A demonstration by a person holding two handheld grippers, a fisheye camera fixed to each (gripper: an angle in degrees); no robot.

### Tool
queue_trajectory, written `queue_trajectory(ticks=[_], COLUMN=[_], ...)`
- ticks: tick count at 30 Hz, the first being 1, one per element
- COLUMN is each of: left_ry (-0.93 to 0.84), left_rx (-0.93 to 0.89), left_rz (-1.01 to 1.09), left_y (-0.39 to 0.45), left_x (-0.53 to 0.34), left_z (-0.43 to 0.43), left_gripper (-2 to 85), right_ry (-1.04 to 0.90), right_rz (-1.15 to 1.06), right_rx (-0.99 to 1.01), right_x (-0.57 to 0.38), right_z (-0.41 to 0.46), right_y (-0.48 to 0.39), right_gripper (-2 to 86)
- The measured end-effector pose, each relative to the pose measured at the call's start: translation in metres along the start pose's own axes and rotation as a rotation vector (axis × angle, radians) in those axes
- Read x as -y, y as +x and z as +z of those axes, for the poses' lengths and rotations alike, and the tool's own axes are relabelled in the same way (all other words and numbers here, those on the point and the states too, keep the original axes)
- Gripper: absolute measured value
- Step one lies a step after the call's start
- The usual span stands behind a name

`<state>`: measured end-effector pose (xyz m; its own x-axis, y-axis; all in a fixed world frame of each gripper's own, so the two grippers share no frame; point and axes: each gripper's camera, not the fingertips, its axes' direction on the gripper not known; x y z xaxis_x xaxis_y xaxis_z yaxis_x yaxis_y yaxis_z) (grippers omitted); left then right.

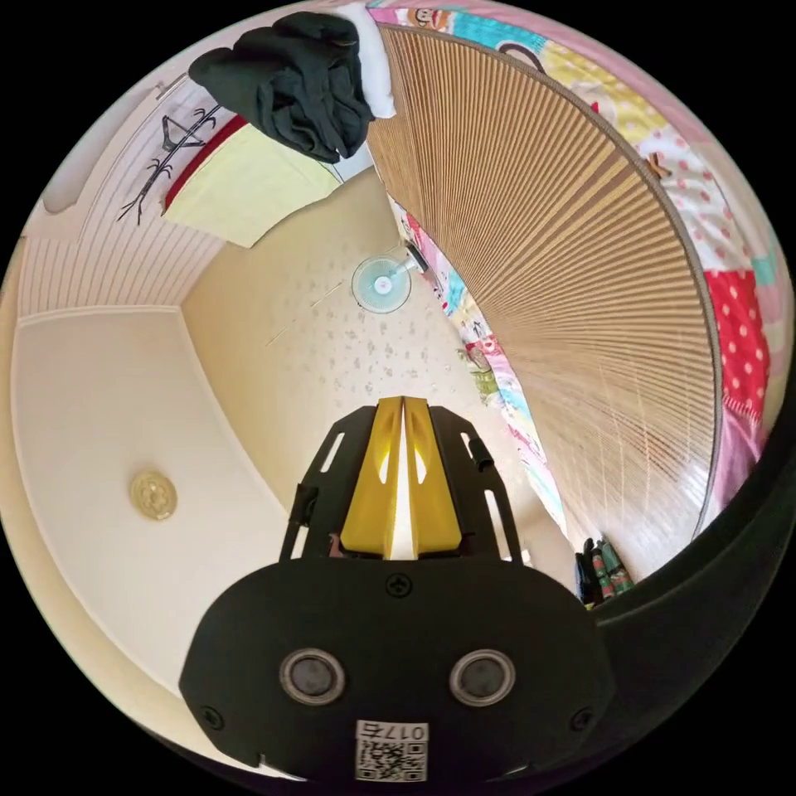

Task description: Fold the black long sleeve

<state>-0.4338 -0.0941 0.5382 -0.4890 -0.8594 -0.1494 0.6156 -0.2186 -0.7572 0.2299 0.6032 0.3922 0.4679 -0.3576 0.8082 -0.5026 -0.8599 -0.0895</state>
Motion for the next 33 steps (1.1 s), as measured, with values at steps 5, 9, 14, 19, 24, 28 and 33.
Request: queue_trajectory(ticks=[5, 9, 14, 19, 24, 28, 33], left_ry=[-0.029, -0.075, -0.062, -0.156, -0.442, -0.427, -0.297], left_rx=[-0.794, -0.899, -1.210, -1.509, -1.800, -1.652, -0.842], left_rz=[0.542, 1.119, 1.526, 1.604, 1.532, 1.501, 1.342], left_y=[-0.007, 0.048, 0.088, 0.117, 0.139, 0.128, 0.115], left_x=[-0.044, -0.111, -0.191, -0.265, -0.331, -0.347, -0.367], left_z=[-0.044, -0.130, -0.191, -0.166, -0.087, -0.072, -0.057], left_gripper=[1.6, 1.3, 2.0, 2.3, 2.5, 2.9, 8.3], right_ry=[-0.301, -0.696, -1.136, -1.607, -1.749, -1.570, -1.499], right_rz=[0.074, 0.058, -0.070, 0.008, 0.150, -0.066, -0.609], right_rx=[-0.190, -0.528, -0.463, -0.394, -0.202, -0.148, -0.476], right_x=[-0.016, -0.038, -0.091, -0.198, -0.269, -0.254, -0.286], right_z=[0.028, 0.092, 0.194, 0.268, 0.257, 0.241, 0.231], right_y=[0.015, 0.034, 0.053, 0.095, 0.138, 0.109, 0.047], right_gripper=[0.8, 2.0, 8.7, 14.4, 4.7, 2.9, 1.9])
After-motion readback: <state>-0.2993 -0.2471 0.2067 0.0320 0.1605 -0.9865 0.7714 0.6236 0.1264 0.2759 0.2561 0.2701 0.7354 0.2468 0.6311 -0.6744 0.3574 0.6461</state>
